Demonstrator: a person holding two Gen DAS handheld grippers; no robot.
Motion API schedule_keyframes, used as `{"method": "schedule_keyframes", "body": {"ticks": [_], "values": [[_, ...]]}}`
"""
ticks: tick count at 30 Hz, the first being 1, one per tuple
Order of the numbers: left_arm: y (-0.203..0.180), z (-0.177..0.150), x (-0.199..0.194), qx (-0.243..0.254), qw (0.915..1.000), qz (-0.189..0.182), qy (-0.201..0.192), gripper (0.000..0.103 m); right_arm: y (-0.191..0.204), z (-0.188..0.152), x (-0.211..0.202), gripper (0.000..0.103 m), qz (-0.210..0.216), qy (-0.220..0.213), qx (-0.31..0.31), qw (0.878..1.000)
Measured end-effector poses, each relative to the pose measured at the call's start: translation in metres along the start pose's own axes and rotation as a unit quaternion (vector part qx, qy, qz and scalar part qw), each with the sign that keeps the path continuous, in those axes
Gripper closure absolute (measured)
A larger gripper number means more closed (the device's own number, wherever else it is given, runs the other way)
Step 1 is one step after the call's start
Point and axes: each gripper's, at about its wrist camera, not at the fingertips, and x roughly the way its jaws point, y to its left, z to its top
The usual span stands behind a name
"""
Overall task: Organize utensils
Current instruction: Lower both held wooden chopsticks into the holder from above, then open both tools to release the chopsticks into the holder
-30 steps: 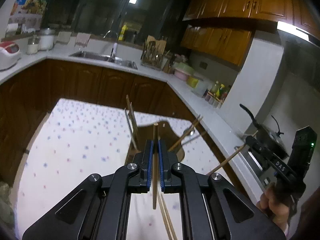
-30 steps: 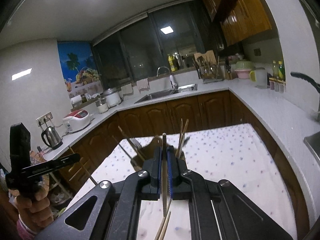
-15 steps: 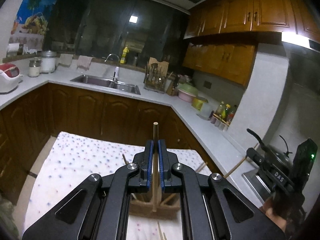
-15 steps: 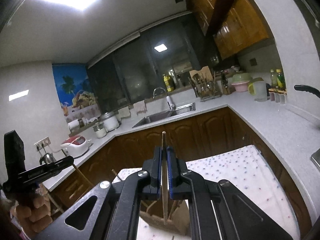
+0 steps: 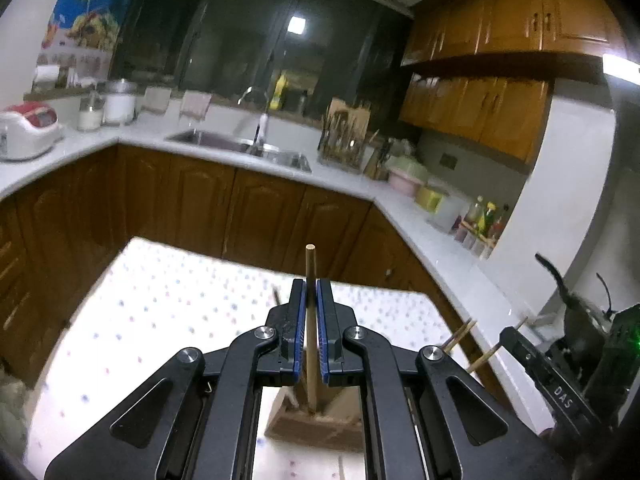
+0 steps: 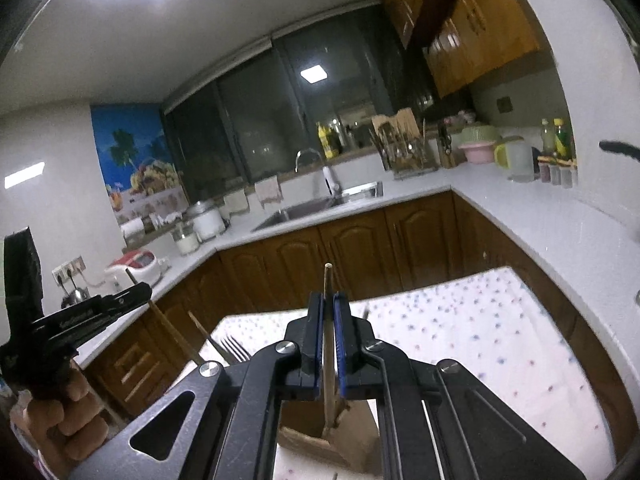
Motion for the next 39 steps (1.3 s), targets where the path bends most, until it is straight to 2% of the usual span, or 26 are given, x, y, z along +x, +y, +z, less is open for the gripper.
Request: {"method": "schedule_keyframes", "body": {"ticks": [7, 19, 22, 24, 25, 26, 27, 28, 29, 33, 38, 39], "values": [[0.012, -0.033, 0.023, -0.012, 0.9986, 0.004, 0.05, 0.098, -0.004, -0.028, 0.019, 0.098, -0.005, 0.046, 0.002, 0.999], [0.01, -0.033, 0.02, -0.006, 0.9985, 0.004, 0.054, 0.098, -0.004, -0.03, 0.022, 0.097, -0.011, 0.057, 0.004, 0.998], [0.012, -0.032, 0.021, -0.012, 0.9981, -0.002, 0.061, 0.098, -0.005, -0.029, 0.023, 0.093, -0.006, 0.06, 0.011, 0.998], [0.016, -0.03, 0.02, -0.023, 0.9973, -0.011, 0.068, 0.089, -0.006, -0.027, 0.02, 0.092, -0.003, 0.059, 0.016, 0.998], [0.017, -0.03, 0.018, -0.027, 0.9972, -0.012, 0.069, 0.085, -0.006, -0.026, 0.018, 0.086, -0.001, 0.057, 0.018, 0.998], [0.017, -0.029, 0.015, -0.03, 0.9974, -0.011, 0.065, 0.079, -0.008, -0.026, 0.017, 0.07, 0.003, 0.055, 0.021, 0.998], [0.018, -0.029, 0.011, -0.031, 0.9977, -0.009, 0.06, 0.075, -0.009, -0.025, 0.014, 0.061, 0.004, 0.051, 0.024, 0.998], [0.018, -0.03, 0.005, -0.032, 0.998, -0.008, 0.054, 0.073, -0.01, -0.024, 0.011, 0.045, 0.002, 0.046, 0.025, 0.999], [0.018, -0.03, 0.001, -0.032, 0.9982, -0.007, 0.05, 0.066, -0.009, -0.023, 0.006, 0.038, -0.003, 0.038, 0.025, 0.999], [0.018, -0.038, -0.021, -0.032, 0.9989, 0.016, 0.028, 0.035, -0.011, -0.021, -0.011, 0.028, 0.001, 0.013, 0.032, 0.999], [0.022, -0.055, -0.047, -0.027, 0.999, 0.034, 0.012, 0.016, -0.009, -0.028, -0.025, 0.007, -0.003, 0.005, 0.033, 0.999], [0.023, -0.058, -0.05, -0.026, 0.9989, 0.036, 0.01, 0.012, -0.008, -0.031, -0.028, 0.006, -0.002, 0.004, 0.033, 0.999]]}}
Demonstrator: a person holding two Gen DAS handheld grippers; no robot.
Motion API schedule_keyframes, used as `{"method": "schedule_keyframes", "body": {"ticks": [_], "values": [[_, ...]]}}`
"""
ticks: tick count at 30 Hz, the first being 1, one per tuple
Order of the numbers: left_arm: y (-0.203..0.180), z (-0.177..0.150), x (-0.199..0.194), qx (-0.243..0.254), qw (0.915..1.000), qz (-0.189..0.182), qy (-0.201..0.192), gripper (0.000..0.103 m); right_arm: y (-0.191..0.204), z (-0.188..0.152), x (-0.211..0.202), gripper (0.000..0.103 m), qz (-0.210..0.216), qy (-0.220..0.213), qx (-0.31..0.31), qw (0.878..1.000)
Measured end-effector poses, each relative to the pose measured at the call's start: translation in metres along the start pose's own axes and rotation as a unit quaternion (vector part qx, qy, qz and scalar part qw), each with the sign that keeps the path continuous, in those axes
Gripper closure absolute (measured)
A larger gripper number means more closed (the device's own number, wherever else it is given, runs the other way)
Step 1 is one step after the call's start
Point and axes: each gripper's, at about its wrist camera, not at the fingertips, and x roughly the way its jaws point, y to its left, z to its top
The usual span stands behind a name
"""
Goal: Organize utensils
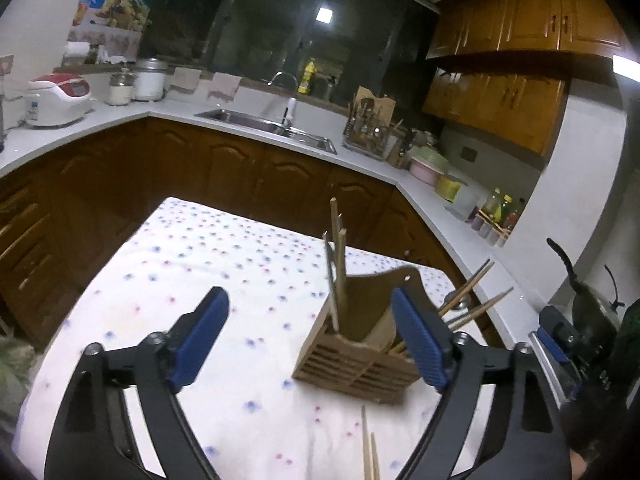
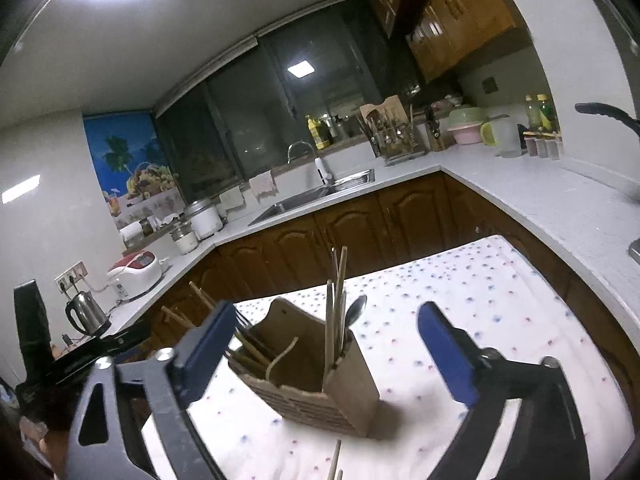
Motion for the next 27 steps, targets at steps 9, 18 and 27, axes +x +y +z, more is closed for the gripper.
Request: {"method": "schedule_keyframes", "body": {"ticks": [9, 18, 27], "values": [[0.01, -0.044, -0.041, 0.004, 0.9996, 0.027, -0.009, 0.005, 0.011, -0.043, -0.036, 0.0, 0.003, -0.004, -0.02, 1.0], [0.016, -0.076, -0.08, 0.007, 0.9988, 0.042, -0.022, 0.003, 0.016, -0.082, -0.07, 0.0, 0.002, -0.001, -0.019, 1.0], [0.011, -0.089, -0.115, 0.03, 0.9971, 0.041, -0.057, 0.0, 0.033, -0.089, -0.104, 0.0, -0.002, -0.027, -0.049, 0.998]]}}
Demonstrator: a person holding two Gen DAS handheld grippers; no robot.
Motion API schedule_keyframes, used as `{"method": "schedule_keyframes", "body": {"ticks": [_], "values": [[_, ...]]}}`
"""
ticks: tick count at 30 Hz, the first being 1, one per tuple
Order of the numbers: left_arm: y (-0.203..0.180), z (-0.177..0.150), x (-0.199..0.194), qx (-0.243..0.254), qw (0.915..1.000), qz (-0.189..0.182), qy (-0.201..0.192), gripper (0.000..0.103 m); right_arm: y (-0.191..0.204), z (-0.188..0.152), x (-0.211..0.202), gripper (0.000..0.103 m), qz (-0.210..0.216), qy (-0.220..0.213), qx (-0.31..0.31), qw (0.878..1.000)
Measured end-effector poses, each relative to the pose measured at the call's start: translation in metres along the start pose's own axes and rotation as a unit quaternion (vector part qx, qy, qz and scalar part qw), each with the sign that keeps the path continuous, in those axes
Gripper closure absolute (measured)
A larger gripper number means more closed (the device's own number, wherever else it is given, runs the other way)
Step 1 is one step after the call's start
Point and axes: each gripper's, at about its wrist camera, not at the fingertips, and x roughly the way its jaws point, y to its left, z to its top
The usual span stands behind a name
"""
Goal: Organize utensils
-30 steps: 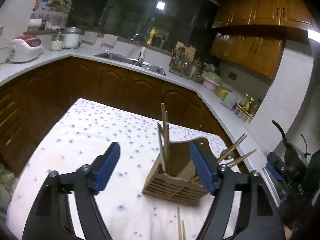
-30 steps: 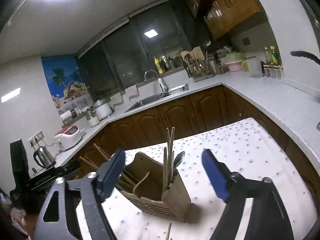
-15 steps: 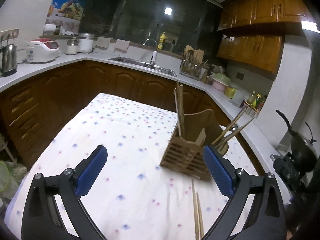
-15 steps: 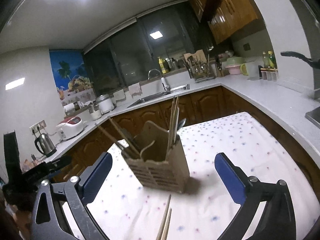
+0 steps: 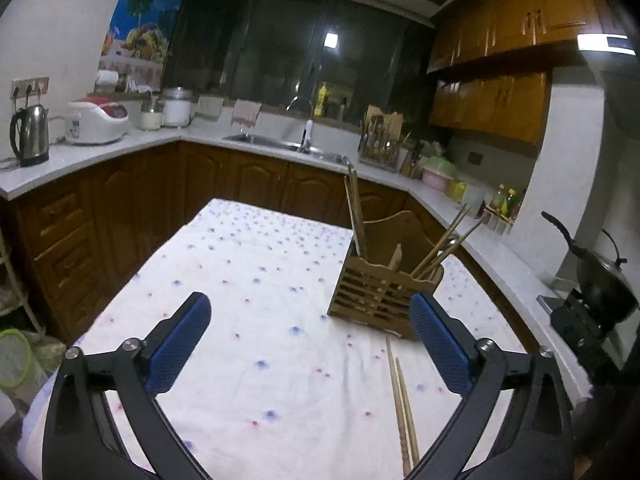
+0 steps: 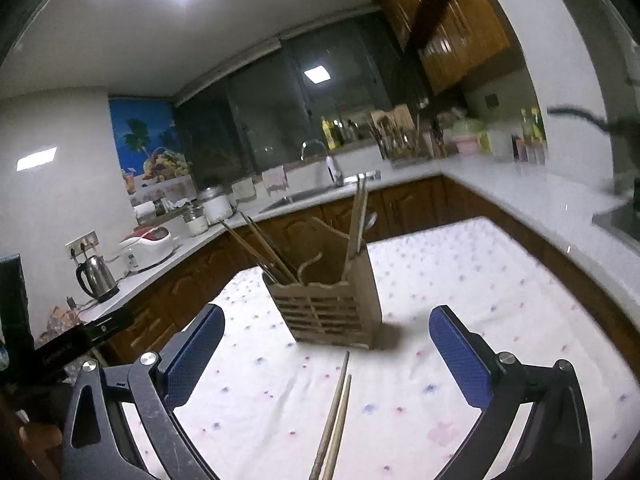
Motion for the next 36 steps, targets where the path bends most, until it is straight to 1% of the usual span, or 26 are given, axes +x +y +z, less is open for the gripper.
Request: {"method": "schedule_keyframes", "body": {"ticks": [4, 7, 9, 14, 20, 27, 36], "values": [[-0.005, -0.016, -0.012, 0.022, 0.9995, 0.01, -0.018, 0.0, 0.007, -0.004, -0.022, 0.0, -0.005, -0.03, -0.02, 0.999], [-0.009, -0.034, -0.019, 0.043, 0.9982, 0.021, -0.035, 0.0, 0.009, -0.019, -0.033, 0.0, -0.012, -0.046, -0.032, 0.998], [-0.012, -0.045, -0.024, 0.059, 0.9969, 0.029, -0.043, 0.0, 0.009, -0.031, -0.036, 0.0, -0.021, -0.049, -0.042, 0.998], [-0.015, -0.068, -0.026, 0.08, 0.9954, 0.037, -0.037, 0.0, 0.009, -0.057, -0.043, 0.0, -0.028, -0.044, -0.061, 0.997], [-0.013, -0.086, -0.024, 0.08, 0.9957, 0.043, -0.022, 0.0, 0.006, -0.076, -0.054, 0.0, -0.035, -0.052, -0.072, 0.995], [-0.014, -0.098, -0.026, 0.087, 0.9945, 0.051, -0.026, 0.0, 0.001, -0.083, -0.062, 0.0, -0.044, -0.056, -0.073, 0.995], [-0.019, -0.114, -0.021, 0.1, 0.9936, 0.052, -0.012, 0.0, -0.009, -0.096, -0.072, 0.0, -0.055, -0.043, -0.07, 0.995]]}}
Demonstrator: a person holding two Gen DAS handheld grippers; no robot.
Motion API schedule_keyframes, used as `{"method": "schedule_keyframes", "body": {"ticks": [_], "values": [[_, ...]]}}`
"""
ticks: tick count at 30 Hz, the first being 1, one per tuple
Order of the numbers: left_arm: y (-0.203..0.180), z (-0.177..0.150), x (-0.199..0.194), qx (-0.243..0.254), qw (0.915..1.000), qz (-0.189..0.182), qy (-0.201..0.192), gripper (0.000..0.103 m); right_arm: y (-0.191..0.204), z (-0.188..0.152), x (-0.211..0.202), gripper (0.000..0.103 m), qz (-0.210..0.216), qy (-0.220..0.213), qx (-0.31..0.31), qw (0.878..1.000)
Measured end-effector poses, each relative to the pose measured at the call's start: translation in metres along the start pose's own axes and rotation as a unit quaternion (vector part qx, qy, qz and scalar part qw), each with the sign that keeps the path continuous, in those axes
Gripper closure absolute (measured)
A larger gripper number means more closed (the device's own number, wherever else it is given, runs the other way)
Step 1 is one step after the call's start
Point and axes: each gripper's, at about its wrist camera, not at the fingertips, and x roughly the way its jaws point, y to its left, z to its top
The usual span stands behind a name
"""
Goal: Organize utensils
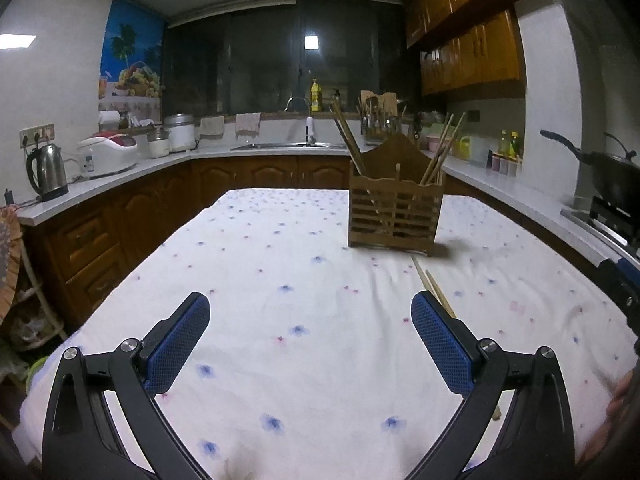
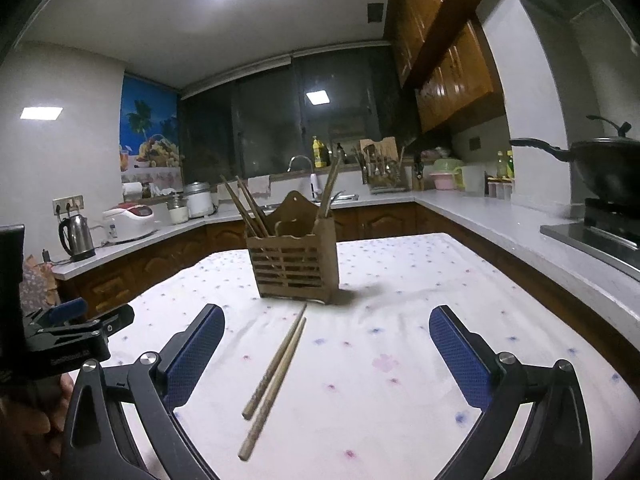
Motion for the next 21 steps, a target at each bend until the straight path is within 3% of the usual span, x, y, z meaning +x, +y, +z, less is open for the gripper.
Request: {"method": "schedule_keyframes", "body": {"ticks": [21], "values": [[-0.01, -0.01, -0.005, 0.017, 0.9998, 0.009, -0.009, 0.0, -0.01, -0.009, -0.01, 0.0, -0.011, -0.019, 0.001, 1.0]]}}
